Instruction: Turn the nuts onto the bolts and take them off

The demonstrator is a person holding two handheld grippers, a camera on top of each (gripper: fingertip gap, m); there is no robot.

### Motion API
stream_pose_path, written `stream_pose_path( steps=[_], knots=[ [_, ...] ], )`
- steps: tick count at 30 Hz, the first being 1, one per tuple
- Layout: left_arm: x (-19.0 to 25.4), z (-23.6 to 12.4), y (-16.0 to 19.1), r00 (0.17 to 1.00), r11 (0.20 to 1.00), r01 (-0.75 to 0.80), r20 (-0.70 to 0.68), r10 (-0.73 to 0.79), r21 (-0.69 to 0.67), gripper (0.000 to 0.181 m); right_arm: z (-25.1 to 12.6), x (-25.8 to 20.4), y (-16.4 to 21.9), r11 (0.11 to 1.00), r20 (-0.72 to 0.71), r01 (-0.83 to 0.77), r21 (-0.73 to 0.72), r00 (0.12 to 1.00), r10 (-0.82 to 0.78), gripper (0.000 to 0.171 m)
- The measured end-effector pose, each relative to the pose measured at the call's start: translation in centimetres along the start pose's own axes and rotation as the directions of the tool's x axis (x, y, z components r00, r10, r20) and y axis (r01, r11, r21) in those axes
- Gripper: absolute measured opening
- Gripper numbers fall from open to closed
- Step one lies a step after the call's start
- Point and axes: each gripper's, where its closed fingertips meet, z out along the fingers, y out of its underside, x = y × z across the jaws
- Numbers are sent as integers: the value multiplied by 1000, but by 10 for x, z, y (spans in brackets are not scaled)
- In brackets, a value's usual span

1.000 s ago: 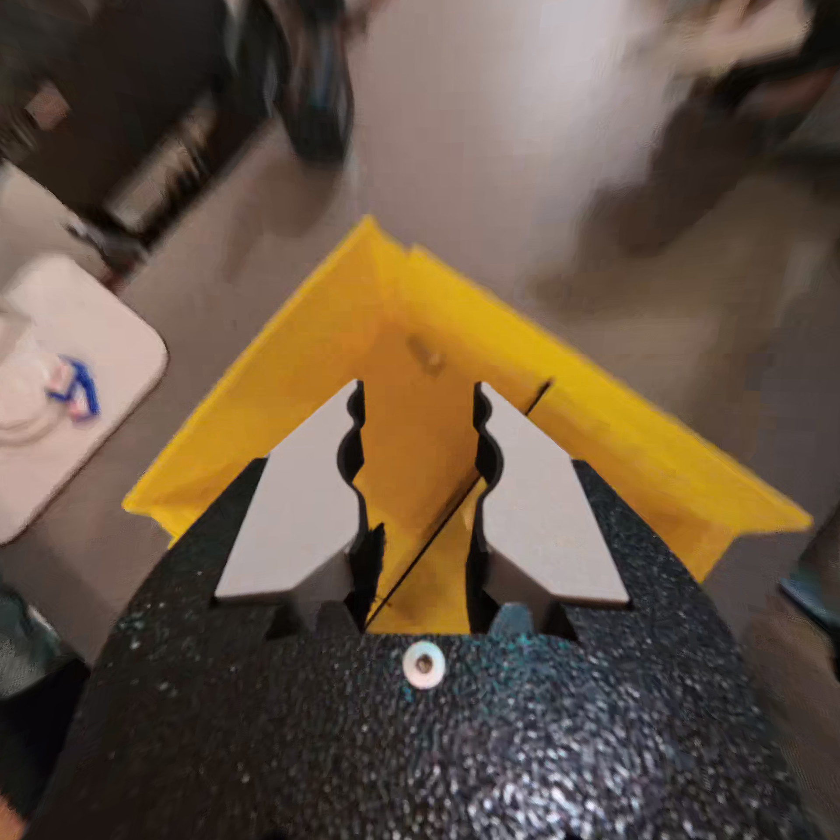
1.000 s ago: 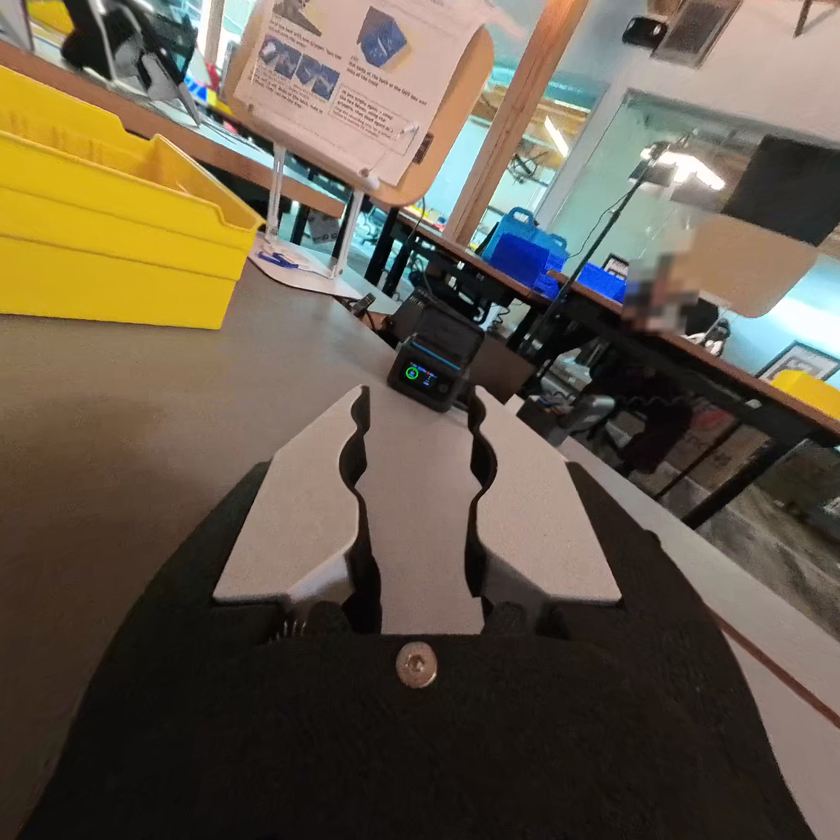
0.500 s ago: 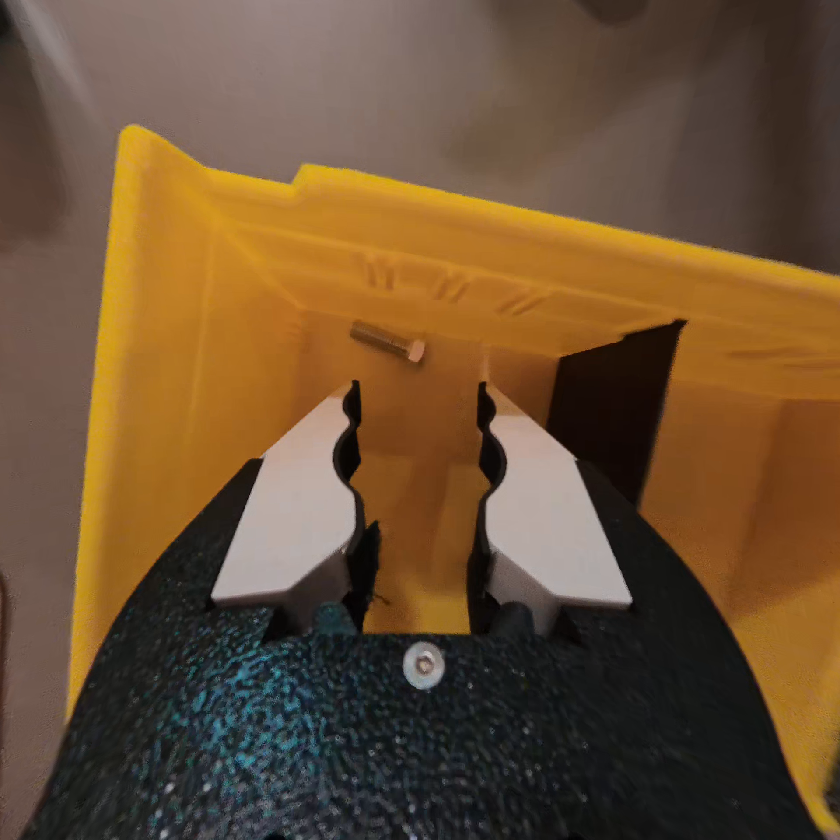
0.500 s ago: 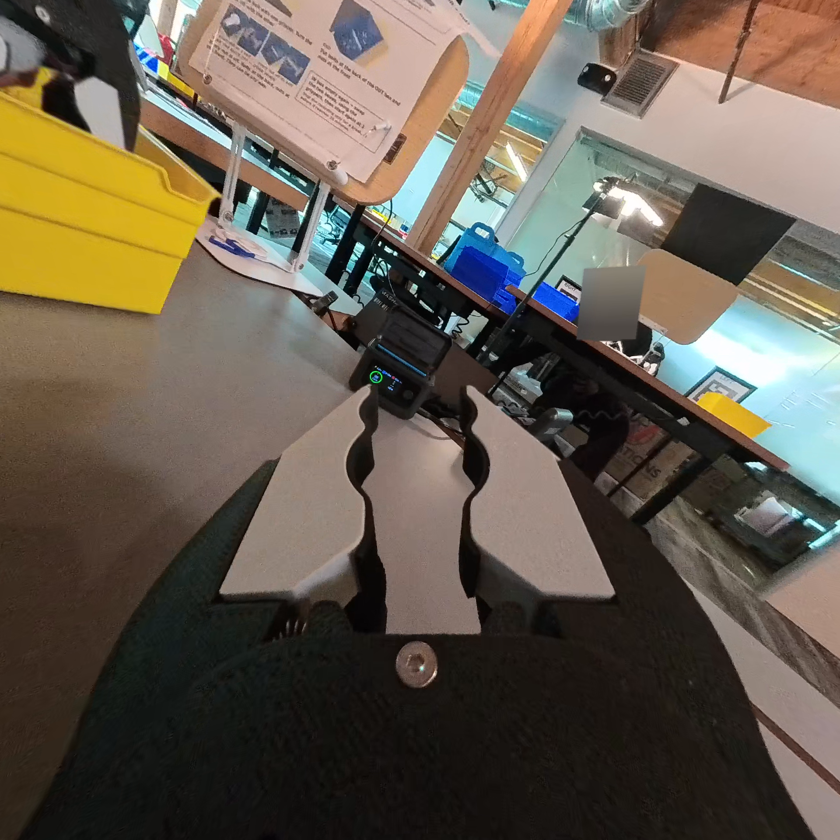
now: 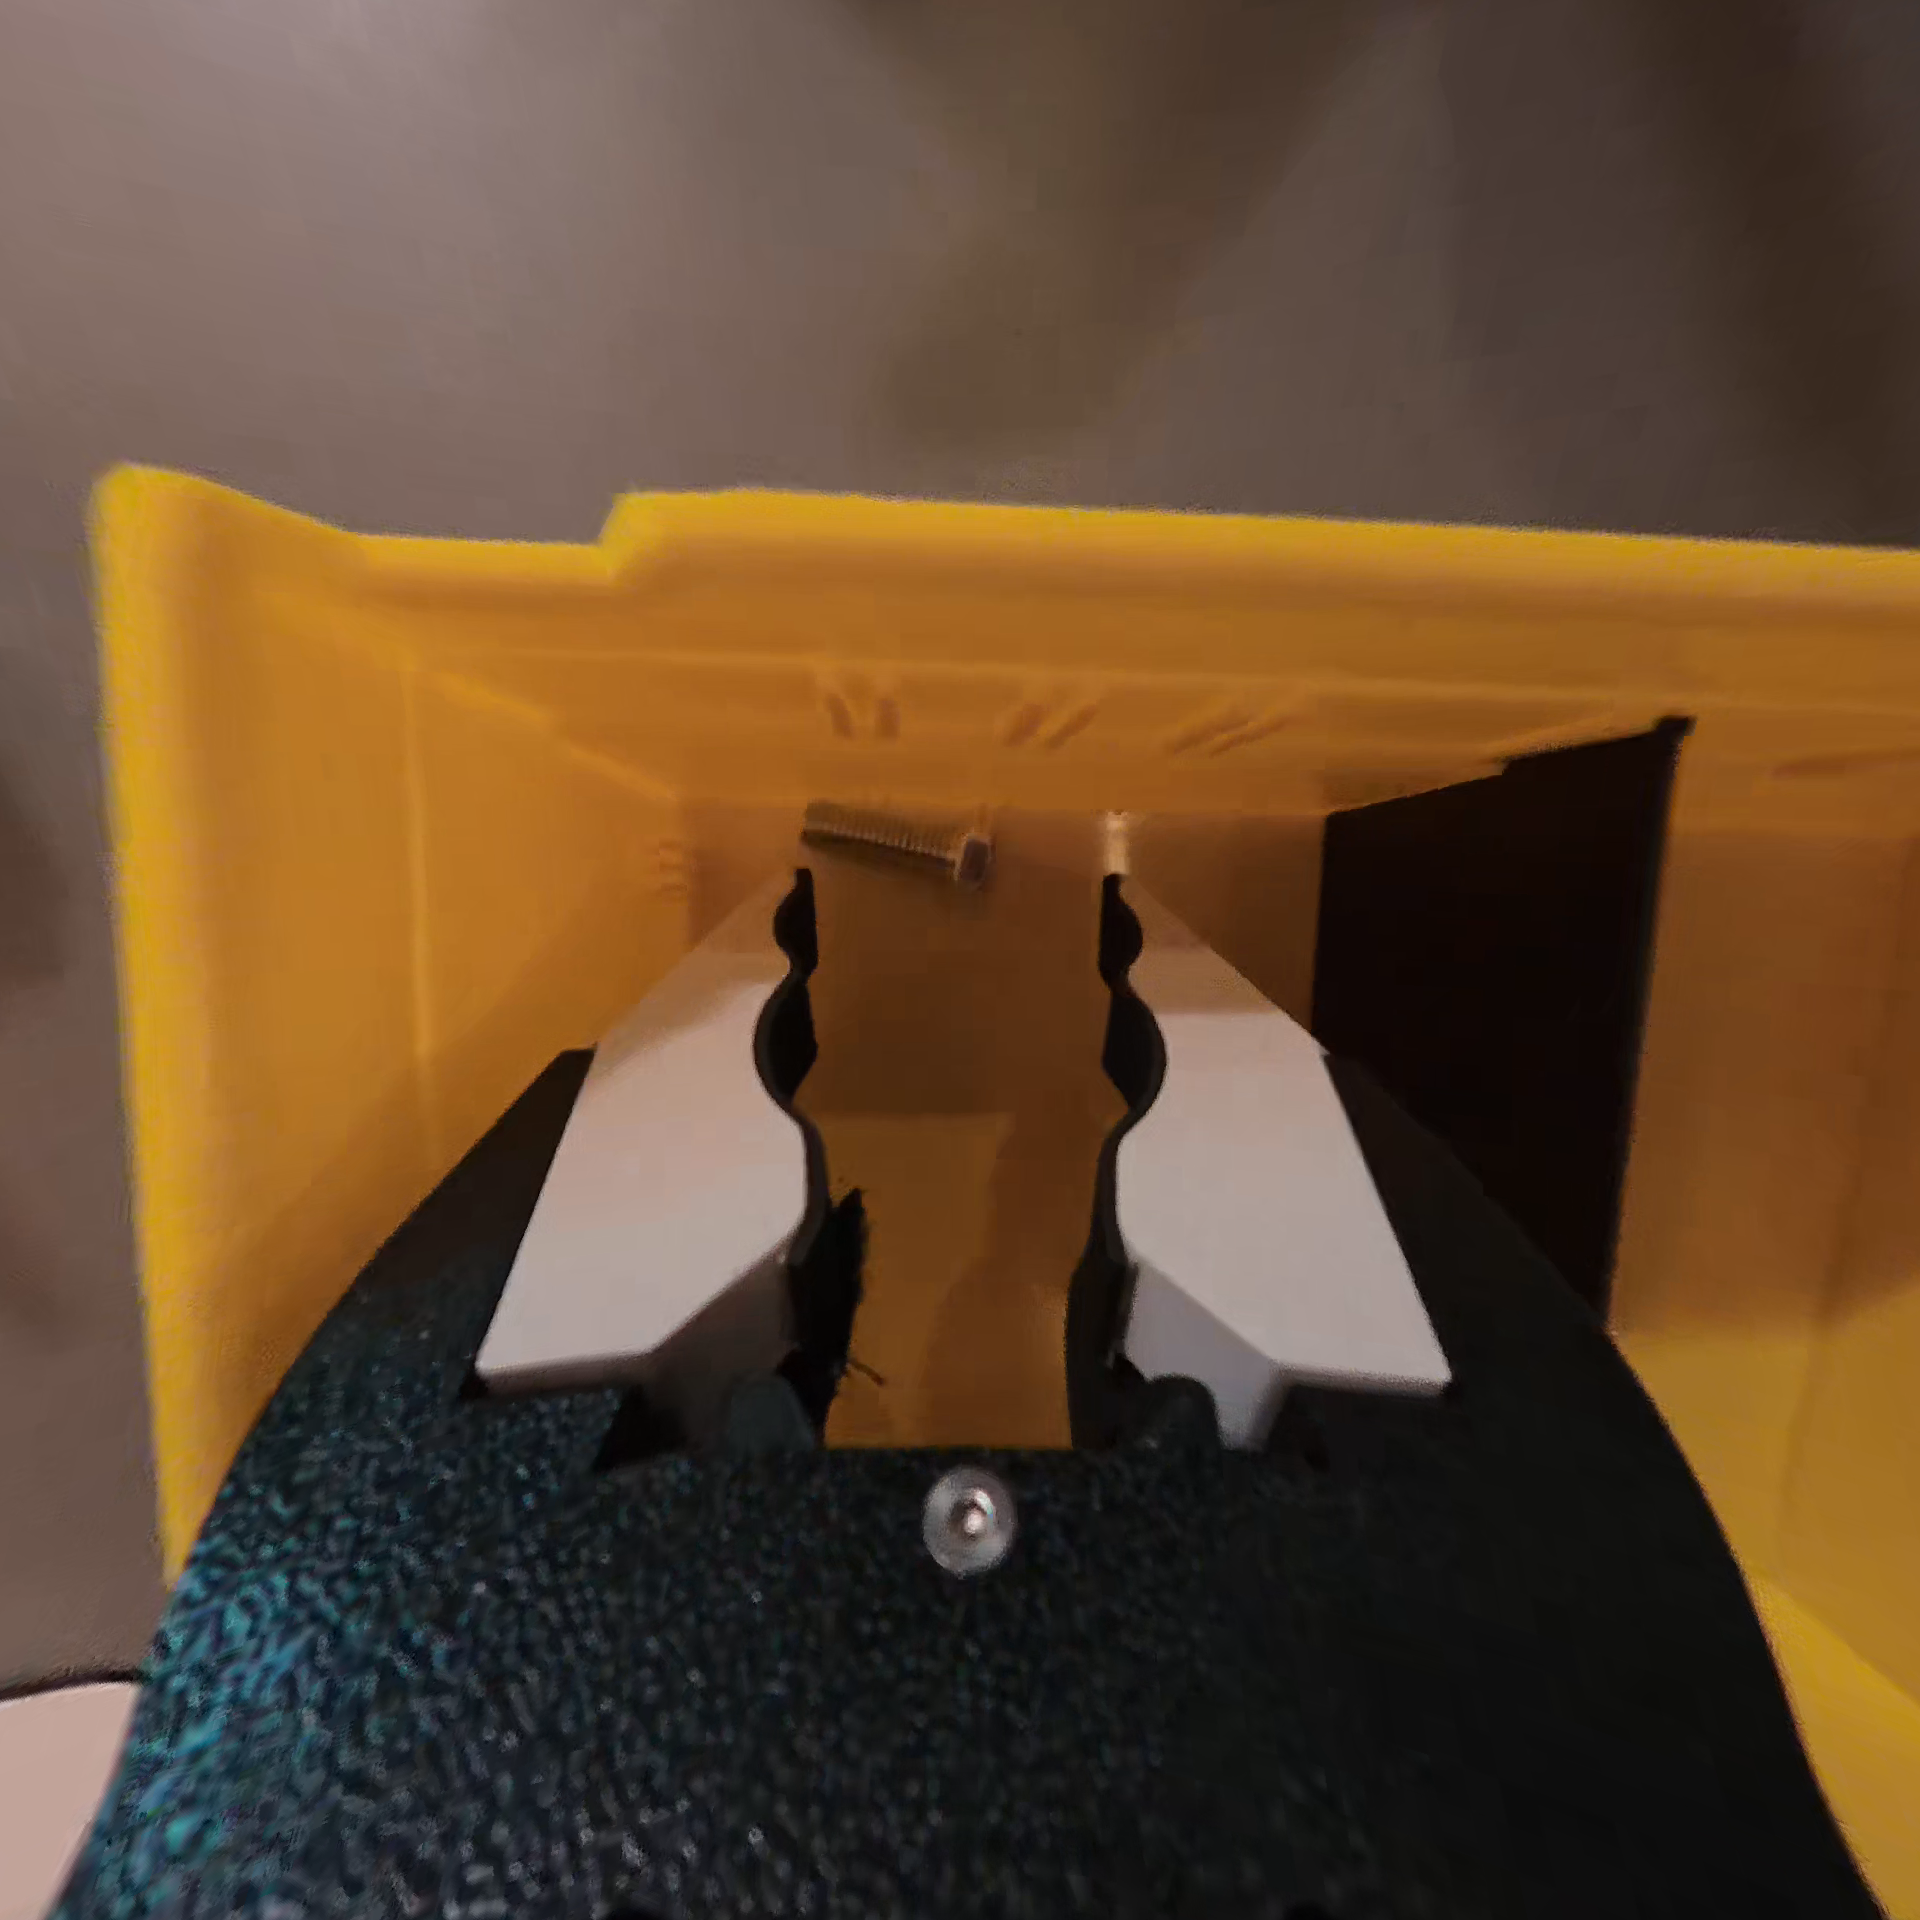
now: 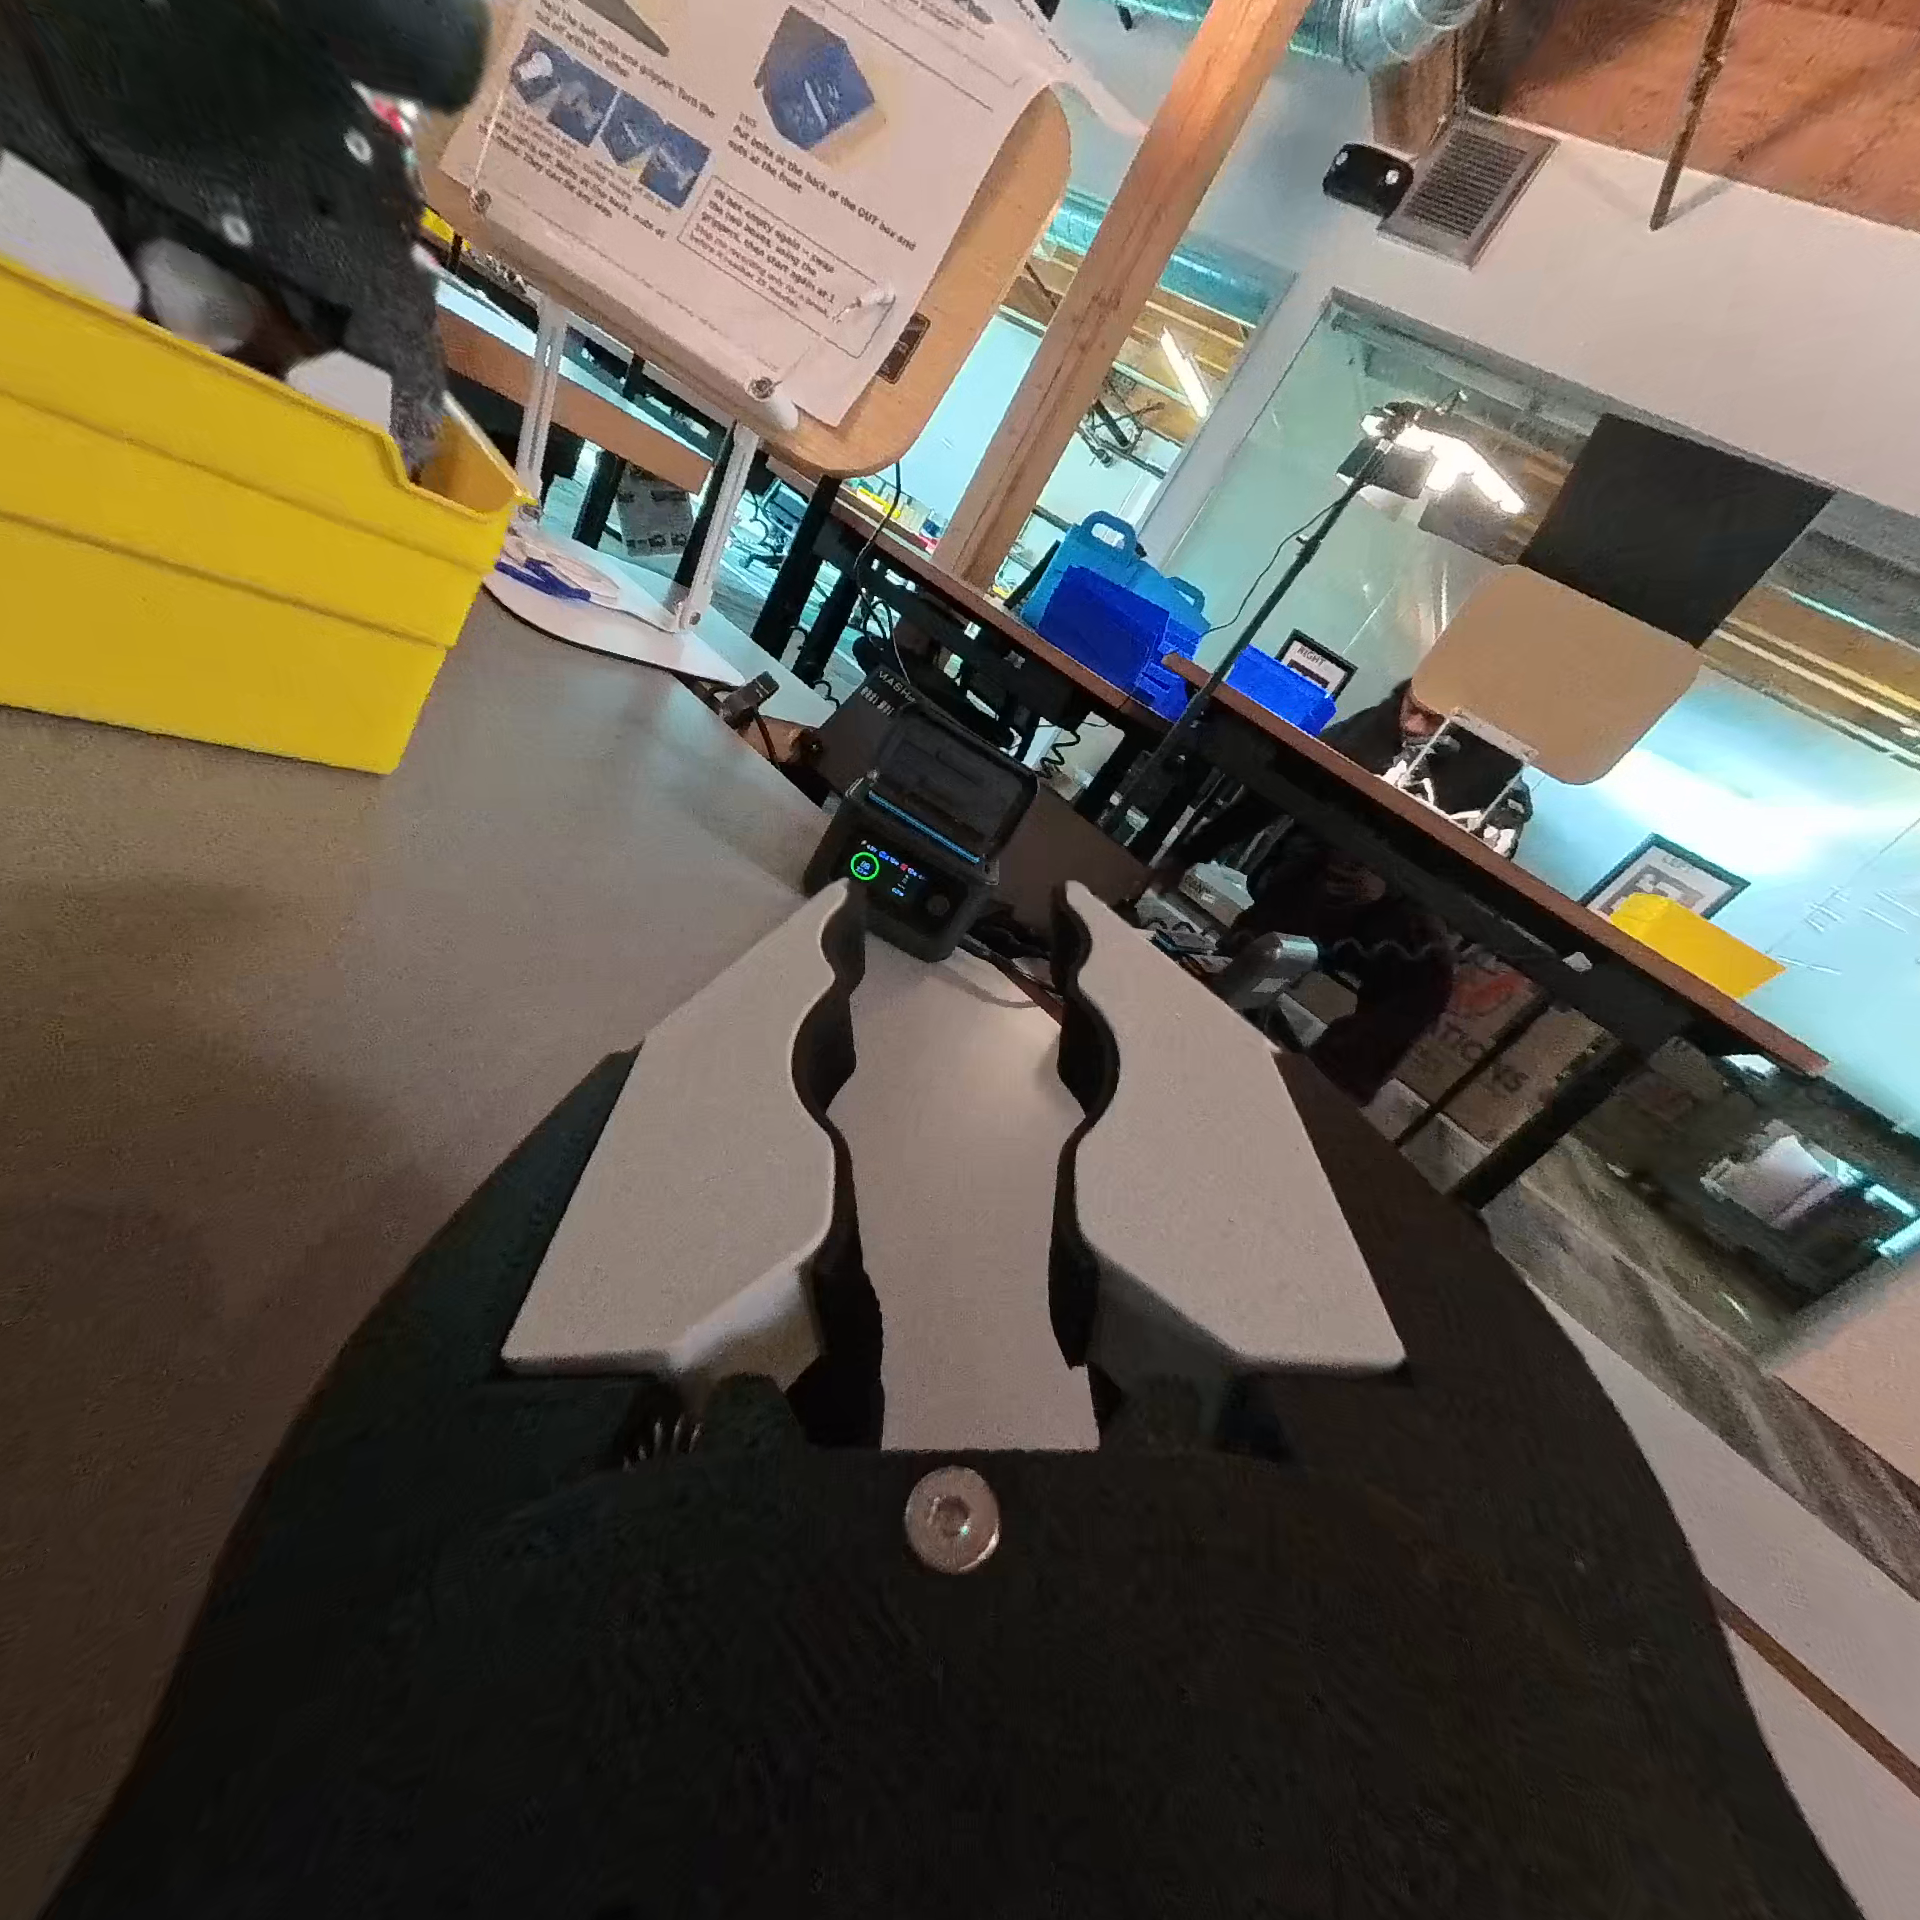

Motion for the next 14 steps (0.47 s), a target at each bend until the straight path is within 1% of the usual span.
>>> stream_pose_path(
  steps=[1,3,5,9,13,14],
  knots=[
    [0,4,2,1000,1000,-13,0,13,-27,52,0,0,-1,1000,2,0,4,1000,0,34],
    [0,8,-3,1000,1000,-22,-8,21,-17,49,-1,-1,-2,1000,6,-3,13,1000,3,34],
    [-1,9,-6,1000,1000,0,-21,-1,-26,48,-1,0,-3,1000,8,-13,22,1000,13,34],
    [-4,9,-6,999,998,49,-11,-49,-42,29,-2,2,-4,999,10,-35,32,999,35,34],
    [-6,4,4,994,992,95,54,-91,-77,9,-2,0,-5,998,26,-48,37,999,47,34],
    [-6,2,8,992,991,109,70,-103,-82,9,-2,-1,-5,998,32,-48,37,998,47,34]
  ],
)
